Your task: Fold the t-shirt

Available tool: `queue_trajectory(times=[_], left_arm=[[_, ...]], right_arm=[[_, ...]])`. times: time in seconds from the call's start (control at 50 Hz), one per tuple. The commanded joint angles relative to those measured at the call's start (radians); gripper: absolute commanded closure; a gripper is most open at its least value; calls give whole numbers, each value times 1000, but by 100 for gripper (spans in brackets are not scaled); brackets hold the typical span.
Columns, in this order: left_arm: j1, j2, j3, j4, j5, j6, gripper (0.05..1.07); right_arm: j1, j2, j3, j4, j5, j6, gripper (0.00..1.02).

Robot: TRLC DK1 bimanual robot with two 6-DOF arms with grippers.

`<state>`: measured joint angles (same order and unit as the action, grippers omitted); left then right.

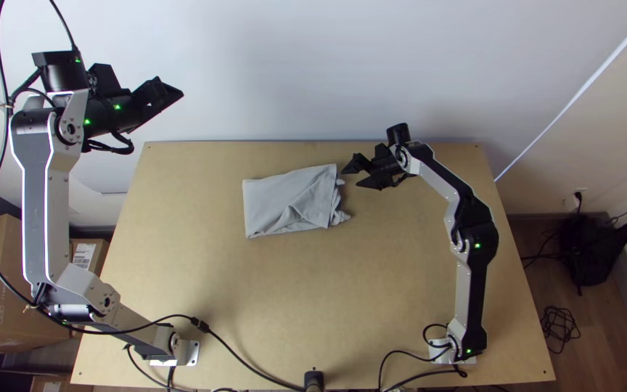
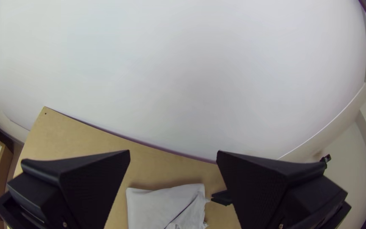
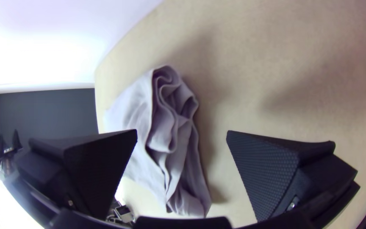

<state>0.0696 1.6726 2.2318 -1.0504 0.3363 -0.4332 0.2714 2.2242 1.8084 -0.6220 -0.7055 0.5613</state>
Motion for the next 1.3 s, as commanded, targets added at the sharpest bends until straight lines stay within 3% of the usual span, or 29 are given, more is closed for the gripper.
queue_trajectory(times=[0.0,0.18,0.52,0.6,0.72,0.96,1.28], left_arm=[[6,-27,-12,-7,9,7,10],[12,-39,-14,-13,9,7,10],[48,-62,-14,-26,10,11,10],[53,-65,-14,-26,10,14,10],[61,-71,-14,-28,12,17,10],[85,-80,-14,-31,23,21,10],[85,-76,-14,-30,36,21,10]], right_arm=[[22,-78,-93,-8,-46,-51,5],[75,-90,-175,-12,-72,-106,5],[173,-18,-156,-10,-72,-107,6],[186,0,-146,-10,-72,-106,26],[181,26,-132,8,-68,-97,100],[74,22,-139,21,-61,-104,100],[-169,2,-159,27,-60,-149,100]])
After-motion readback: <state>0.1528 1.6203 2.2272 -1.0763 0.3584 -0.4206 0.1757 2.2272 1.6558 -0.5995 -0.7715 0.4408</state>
